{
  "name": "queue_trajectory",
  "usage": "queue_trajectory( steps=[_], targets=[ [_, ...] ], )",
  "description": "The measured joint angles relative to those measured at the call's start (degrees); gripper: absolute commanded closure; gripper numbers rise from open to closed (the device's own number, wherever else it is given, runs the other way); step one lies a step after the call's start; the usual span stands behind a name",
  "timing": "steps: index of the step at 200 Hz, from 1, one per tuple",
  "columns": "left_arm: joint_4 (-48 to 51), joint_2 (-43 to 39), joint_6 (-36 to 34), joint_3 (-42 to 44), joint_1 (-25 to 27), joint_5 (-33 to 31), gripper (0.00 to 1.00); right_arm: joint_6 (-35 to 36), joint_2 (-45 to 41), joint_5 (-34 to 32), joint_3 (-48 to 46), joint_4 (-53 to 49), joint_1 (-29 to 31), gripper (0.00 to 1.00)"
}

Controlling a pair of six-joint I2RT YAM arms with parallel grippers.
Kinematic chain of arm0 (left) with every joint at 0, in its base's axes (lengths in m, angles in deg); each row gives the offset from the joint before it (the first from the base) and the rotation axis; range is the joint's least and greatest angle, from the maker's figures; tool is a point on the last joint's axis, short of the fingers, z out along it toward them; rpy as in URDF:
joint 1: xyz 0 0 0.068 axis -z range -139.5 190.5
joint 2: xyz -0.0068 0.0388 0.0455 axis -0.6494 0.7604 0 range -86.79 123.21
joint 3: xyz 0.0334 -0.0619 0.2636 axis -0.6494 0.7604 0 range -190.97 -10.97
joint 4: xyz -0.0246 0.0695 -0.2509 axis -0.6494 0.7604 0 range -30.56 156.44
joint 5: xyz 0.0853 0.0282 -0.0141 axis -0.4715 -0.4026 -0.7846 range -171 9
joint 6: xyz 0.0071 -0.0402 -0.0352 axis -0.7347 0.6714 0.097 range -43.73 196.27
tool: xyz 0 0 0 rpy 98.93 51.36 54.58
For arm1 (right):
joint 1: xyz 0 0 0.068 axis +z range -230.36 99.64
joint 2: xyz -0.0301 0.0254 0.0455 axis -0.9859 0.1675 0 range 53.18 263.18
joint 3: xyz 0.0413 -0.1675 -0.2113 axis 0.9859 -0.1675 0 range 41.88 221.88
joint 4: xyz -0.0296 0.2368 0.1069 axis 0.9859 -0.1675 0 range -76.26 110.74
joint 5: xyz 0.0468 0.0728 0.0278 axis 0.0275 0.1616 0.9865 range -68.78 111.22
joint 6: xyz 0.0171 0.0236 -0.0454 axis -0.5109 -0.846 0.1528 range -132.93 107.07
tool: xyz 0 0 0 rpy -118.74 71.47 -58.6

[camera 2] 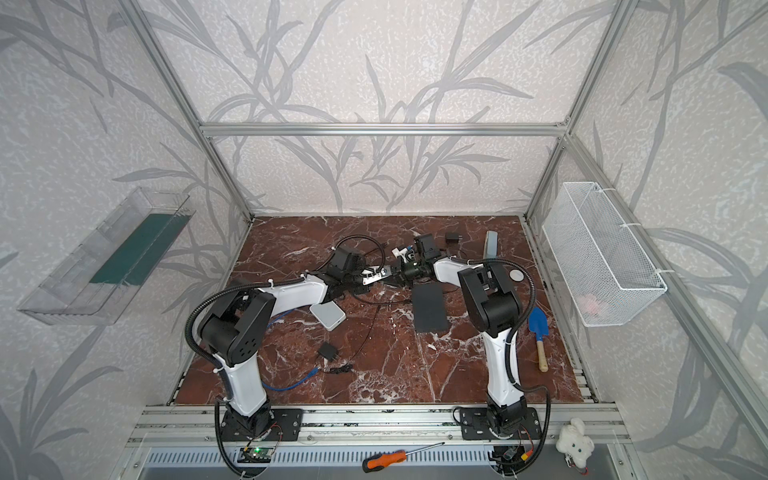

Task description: Insert the plug into the switch port

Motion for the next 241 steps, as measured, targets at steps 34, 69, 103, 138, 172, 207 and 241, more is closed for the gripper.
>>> queue_trajectory(
  steps=[34, 69, 103, 138, 172, 207, 241],
  targets=[
    [-0.6, 0.6, 0.8, 0.0, 0.4, -0.1, 0.80, -0.9, 0.2, 0.3, -0.1, 0.5, -0.3, 0.96],
    [-1.0, 0.7, 2.1, -0.1, 0.8, 0.1, 0.96, -0.9, 0.3, 1.3, -0.1, 1.1, -1.0, 0.93],
    [-0.3, 1.0, 2.6, -0.6, 1.6, -0.1, 1.00, 1.3, 0.2, 2.6, -1.0, -0.1, -2.2, 0.82],
    [2.4, 1.1, 3.6, -1.7, 2.7, 1.4, 1.00, 6.4, -1.7, 2.2, -2.4, -2.9, -4.3, 0.69],
    [9.2, 1.1, 4.6, -5.5, 3.0, 3.6, 1.00, 8.5, -5.7, 0.8, -5.7, -2.3, -6.1, 0.65],
    [14.6, 1.7, 4.7, -8.1, 3.1, 4.4, 1.00, 9.5, -9.5, -0.8, -8.8, -0.2, -6.8, 0.64],
    [18.3, 2.3, 5.0, -10.2, 3.1, 4.8, 1.00, 10.4, -11.6, -1.5, -11.2, 1.3, -6.8, 0.64]
  ],
)
